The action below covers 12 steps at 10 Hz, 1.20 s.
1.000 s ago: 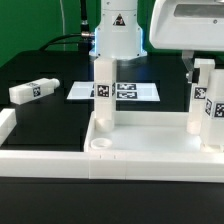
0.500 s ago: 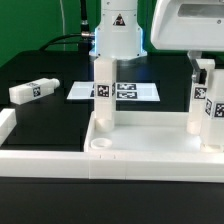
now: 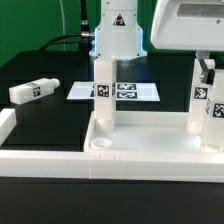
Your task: Assemble desk
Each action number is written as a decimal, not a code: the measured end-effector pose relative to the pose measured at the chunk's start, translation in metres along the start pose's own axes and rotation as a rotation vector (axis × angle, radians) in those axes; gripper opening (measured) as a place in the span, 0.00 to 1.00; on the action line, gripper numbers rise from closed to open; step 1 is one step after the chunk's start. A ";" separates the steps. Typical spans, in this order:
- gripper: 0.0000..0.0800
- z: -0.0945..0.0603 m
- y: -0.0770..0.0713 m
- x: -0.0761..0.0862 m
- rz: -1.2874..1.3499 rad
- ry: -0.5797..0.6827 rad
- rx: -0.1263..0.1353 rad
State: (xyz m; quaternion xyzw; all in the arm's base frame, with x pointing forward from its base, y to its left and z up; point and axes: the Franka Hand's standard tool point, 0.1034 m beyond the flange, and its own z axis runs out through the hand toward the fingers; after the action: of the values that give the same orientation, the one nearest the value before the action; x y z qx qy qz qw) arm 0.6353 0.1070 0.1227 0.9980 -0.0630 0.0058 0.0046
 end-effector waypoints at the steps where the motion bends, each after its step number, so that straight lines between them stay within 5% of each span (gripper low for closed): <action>1: 0.36 0.000 0.002 0.001 0.057 -0.005 0.025; 7: 0.36 0.001 0.004 0.002 0.717 -0.028 0.064; 12: 0.36 0.002 0.003 0.003 1.039 -0.037 0.062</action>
Offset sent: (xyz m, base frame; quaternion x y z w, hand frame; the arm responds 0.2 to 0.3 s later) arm -0.0041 -0.0020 -0.0029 0.0474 -0.0017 0.2798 0.9589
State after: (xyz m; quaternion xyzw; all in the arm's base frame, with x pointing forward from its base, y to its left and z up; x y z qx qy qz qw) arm 0.6378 0.1034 0.1210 0.8347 -0.5499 -0.0084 -0.0297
